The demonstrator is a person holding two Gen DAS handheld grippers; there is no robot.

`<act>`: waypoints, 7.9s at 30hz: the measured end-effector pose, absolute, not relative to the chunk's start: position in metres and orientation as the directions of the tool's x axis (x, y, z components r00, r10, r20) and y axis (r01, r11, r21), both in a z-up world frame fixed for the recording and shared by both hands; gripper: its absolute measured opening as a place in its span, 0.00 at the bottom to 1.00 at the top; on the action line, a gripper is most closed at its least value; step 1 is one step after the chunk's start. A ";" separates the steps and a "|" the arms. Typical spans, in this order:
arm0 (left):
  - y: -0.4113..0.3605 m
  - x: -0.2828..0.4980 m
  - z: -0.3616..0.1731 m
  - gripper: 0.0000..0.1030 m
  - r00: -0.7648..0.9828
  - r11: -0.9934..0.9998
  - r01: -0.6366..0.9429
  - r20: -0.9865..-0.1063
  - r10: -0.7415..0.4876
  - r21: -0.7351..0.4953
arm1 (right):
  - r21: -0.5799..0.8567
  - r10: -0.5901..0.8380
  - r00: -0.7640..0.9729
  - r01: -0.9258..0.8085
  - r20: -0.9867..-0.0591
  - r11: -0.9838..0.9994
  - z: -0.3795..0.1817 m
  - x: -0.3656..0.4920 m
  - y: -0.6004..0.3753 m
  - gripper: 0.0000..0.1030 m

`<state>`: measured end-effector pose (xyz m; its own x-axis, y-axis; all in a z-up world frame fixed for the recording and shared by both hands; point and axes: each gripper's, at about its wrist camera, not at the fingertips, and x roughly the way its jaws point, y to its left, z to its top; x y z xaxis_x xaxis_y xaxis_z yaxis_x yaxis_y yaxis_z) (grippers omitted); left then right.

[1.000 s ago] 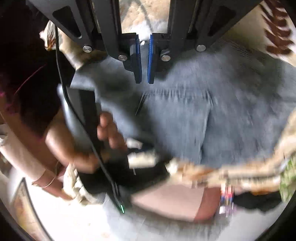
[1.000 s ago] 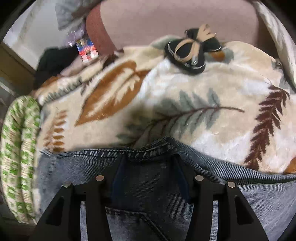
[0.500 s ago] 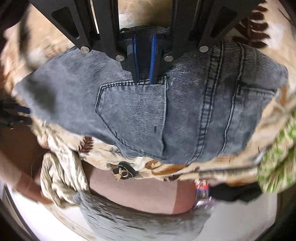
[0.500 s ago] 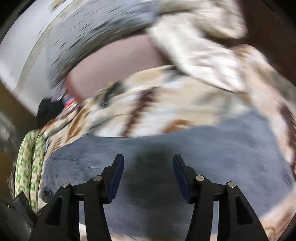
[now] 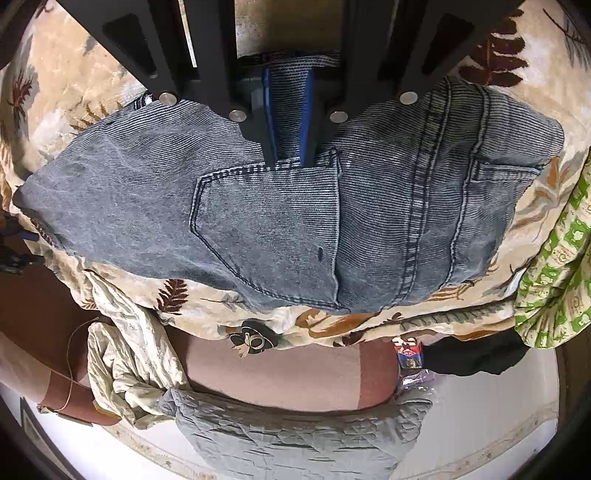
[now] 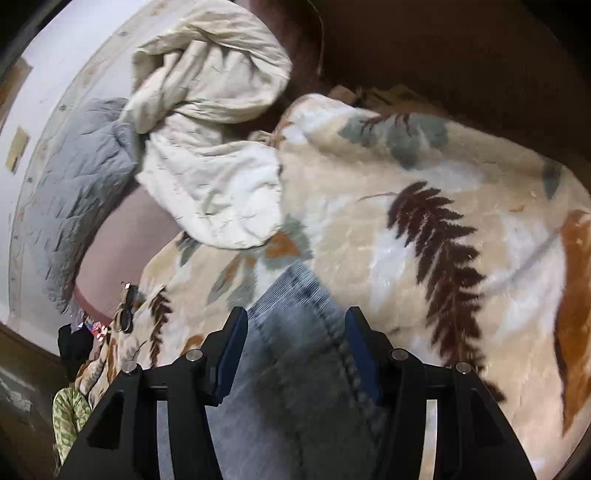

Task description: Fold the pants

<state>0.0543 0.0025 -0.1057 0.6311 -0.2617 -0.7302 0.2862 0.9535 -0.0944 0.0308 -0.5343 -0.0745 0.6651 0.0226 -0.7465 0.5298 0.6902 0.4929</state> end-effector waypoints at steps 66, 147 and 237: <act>-0.070 0.020 -0.071 1.00 0.681 0.896 0.429 -0.693 -0.237 0.116 | 0.785 0.241 0.752 0.549 -0.613 0.287 -0.126 -0.081 -0.538 0.61; -0.454 0.157 -0.062 0.12 -0.019 0.237 0.954 -0.823 -0.568 -0.186 | 0.813 0.299 0.789 0.390 -0.537 0.433 -0.100 -0.054 -0.529 0.16; 0.140 0.018 -0.077 1.00 0.753 0.865 -0.364 -0.655 0.057 -0.344 | 0.282 0.478 0.438 -0.441 -0.761 0.852 -0.003 0.148 -0.015 0.69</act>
